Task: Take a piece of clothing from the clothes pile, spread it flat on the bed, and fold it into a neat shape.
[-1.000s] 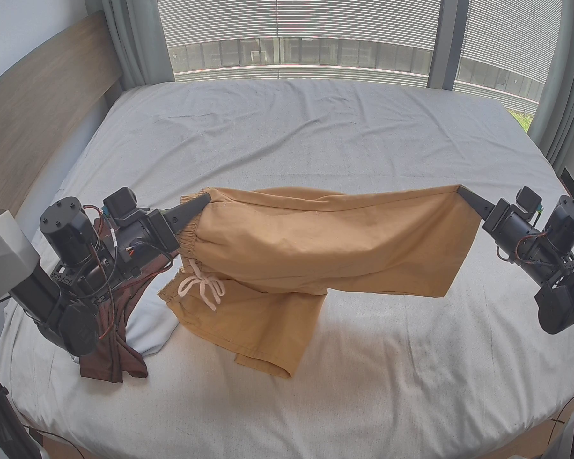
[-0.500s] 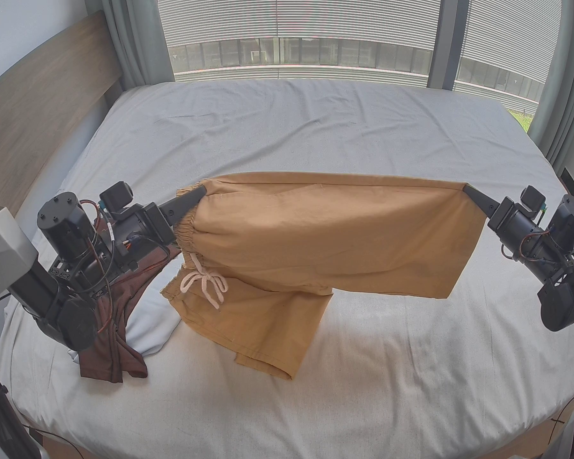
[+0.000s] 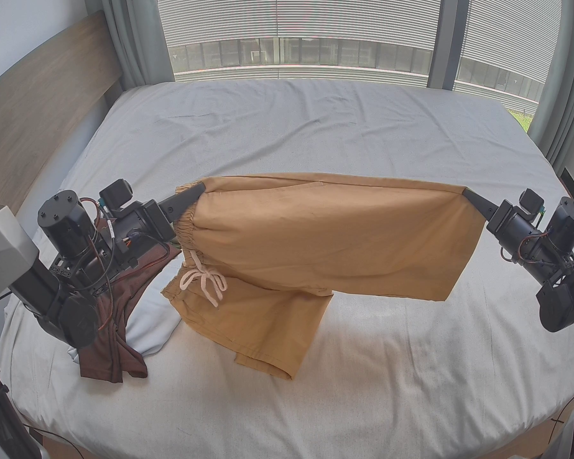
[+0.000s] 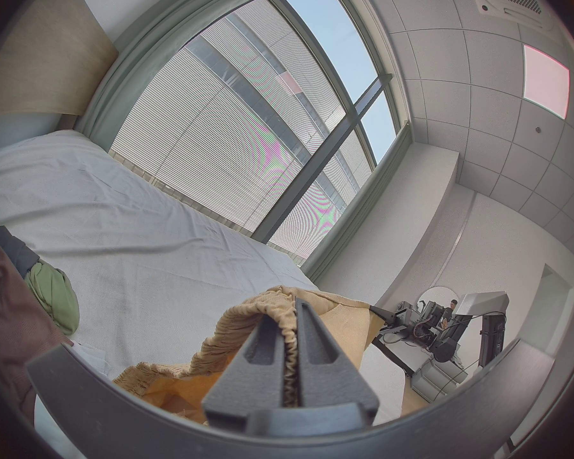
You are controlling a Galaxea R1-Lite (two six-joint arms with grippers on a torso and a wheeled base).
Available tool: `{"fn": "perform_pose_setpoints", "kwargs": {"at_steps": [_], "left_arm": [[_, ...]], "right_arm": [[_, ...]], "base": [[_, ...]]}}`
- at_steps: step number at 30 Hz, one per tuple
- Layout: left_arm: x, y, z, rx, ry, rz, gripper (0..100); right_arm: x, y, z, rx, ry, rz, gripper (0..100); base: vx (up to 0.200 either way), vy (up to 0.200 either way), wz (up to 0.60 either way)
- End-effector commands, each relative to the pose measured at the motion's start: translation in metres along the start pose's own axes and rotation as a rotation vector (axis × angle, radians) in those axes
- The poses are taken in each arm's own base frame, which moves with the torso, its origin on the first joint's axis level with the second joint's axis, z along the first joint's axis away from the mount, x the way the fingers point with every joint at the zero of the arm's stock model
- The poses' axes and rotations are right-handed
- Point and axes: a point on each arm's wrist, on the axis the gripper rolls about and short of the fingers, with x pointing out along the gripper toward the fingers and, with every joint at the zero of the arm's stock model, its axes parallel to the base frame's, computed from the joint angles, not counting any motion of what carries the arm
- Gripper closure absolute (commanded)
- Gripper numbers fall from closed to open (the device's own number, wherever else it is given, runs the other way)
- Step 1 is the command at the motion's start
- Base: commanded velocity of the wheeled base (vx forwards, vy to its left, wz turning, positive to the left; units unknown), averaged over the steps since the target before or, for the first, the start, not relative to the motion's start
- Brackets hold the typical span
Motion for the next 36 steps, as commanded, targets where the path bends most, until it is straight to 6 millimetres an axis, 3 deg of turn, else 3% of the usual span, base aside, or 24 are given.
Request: {"fn": "perform_pose_setpoints", "kwargs": {"at_steps": [1,8,16,27,36], "left_arm": [[0.002,0.003,-0.003,-0.003,0.003,0.007,100],[0.002,0.005,-0.003,-0.005,-0.001,0.016,100],[0.008,0.022,0.000,0.003,-0.046,0.076,100],[0.027,0.051,-0.017,-0.004,-0.087,0.162,100],[0.042,0.073,-0.032,-0.007,-0.099,0.189,100]], "right_arm": [[0.002,-0.003,-0.005,0.007,0.015,-0.003,100],[0.009,-0.008,-0.009,0.008,0.021,-0.002,100],[0.036,-0.018,-0.006,-0.017,-0.008,0.039,100],[0.066,-0.054,-0.030,-0.007,0.009,0.022,100],[0.086,-0.073,-0.041,-0.015,-0.002,0.036,100]], "base": [[0.000,0.000,0.00],[0.000,0.000,0.00],[0.000,0.000,0.00],[0.000,0.000,0.00],[0.000,0.000,0.00]]}}
